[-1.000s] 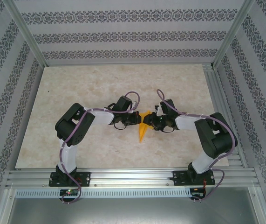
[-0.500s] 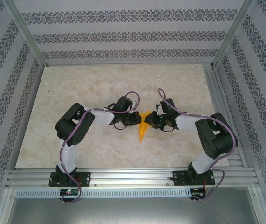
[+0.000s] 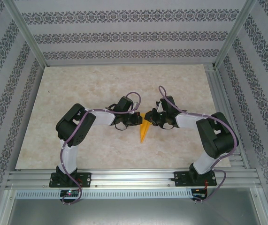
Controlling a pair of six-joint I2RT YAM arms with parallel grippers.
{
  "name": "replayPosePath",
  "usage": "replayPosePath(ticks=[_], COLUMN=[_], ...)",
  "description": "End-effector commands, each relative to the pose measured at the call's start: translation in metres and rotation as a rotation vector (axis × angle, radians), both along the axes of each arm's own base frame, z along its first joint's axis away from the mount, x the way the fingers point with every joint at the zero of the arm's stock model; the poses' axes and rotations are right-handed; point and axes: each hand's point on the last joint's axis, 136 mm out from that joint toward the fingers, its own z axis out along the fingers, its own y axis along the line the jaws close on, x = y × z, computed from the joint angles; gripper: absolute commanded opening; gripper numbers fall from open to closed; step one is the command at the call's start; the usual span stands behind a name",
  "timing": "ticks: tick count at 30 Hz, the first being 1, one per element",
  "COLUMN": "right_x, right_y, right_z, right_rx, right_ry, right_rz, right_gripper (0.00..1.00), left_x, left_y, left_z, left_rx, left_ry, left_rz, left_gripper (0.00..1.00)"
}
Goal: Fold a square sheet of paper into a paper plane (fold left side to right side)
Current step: Fold the wing for the fifth time at the center of the table.
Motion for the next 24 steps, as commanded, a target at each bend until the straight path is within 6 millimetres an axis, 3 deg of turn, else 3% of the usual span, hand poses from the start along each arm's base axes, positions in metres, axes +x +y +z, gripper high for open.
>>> replayPosePath(ticks=[1,15,24], right_x=[0.007,0.000,0.001], right_y=[0.006,0.000,-0.007], right_z=[-0.001,-0.028,-0.029], right_rx=[-0.022,-0.070,-0.043], right_ry=[-0.009,0.035,0.035], right_rz=[0.006,0.009,-0.031], right_gripper=[0.19,0.20,0.19], left_x=[-0.006,-0.007,-0.007], left_y=[-0.001,0.000,0.000], left_z=[-0.015,-0.016,-0.017], left_rx=[0.033,0.040,0.041], left_ry=[0.009,0.011,0.010], left_rz=[-0.018,-0.015,-0.013], left_gripper=[0.05,0.01,0.01])
